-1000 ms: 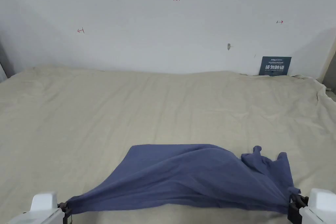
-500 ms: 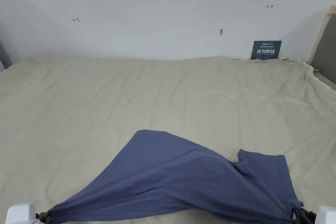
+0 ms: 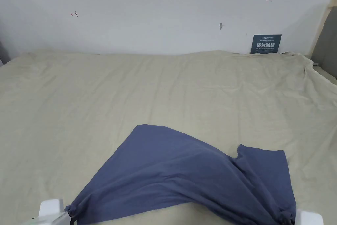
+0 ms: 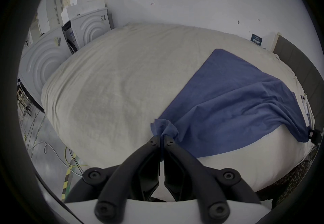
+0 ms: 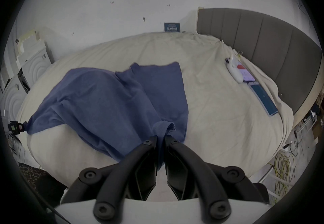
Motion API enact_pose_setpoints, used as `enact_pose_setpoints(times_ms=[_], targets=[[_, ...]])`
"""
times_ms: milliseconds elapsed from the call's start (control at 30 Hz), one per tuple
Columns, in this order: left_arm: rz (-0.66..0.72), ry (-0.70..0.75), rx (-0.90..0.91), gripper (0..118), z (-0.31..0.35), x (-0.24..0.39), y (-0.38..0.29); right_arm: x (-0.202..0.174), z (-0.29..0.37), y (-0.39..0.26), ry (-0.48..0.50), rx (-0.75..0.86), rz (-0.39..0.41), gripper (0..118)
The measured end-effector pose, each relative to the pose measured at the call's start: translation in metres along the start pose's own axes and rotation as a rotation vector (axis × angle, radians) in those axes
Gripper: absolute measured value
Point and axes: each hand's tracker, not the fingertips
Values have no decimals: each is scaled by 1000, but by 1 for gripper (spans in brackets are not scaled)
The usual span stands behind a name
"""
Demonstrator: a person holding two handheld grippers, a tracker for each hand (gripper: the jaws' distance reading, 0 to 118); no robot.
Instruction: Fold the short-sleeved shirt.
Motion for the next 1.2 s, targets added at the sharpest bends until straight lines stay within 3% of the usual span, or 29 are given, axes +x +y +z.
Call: enact_pose_setpoints(times_ms=[233, 300, 333, 367, 433, 733, 867, 933, 1033, 1067, 1100, 1133, 1200], targets=[[42, -7, -55, 5, -13, -1, 0, 0, -4, 1, 26, -55, -17, 12], [79, -19, -95, 27, -11, -3, 7, 0, 1, 7, 24, -40, -2, 42], [87, -24, -86, 46, -8, -2, 10, 1, 3, 11, 21, -31, 11, 64], [90, -28, -69, 75, -4, 0, 12, 1, 9, 16, 19, -7, 25, 81], [84, -29, -9, 102, 12, 7, 22, 0, 23, 30, 25, 46, 35, 82], [-15, -84, 281, 105, 92, 42, 79, -6, 106, 95, 17, 379, 60, 82], [-59, -91, 362, 104, 115, 62, 94, -10, 131, 104, -31, 494, 72, 82], [-74, -103, 432, 96, 121, 68, 95, -13, 137, 104, -41, 528, 87, 77], [-107, -122, 494, 61, 127, 81, 93, -15, 144, 102, -45, 547, 95, 34], [-116, -125, 498, 34, 129, 85, 92, -16, 145, 101, -49, 555, 96, 17], [-123, -130, 504, 12, 129, 88, 92, -17, 145, 100, -53, 561, 95, 10], [-139, -145, 514, 0, 130, 92, 91, -16, 145, 100, -52, 564, 95, 6], [-153, -148, 523, 0, 130, 96, 89, -15, 146, 98, -36, 570, 80, 6]])
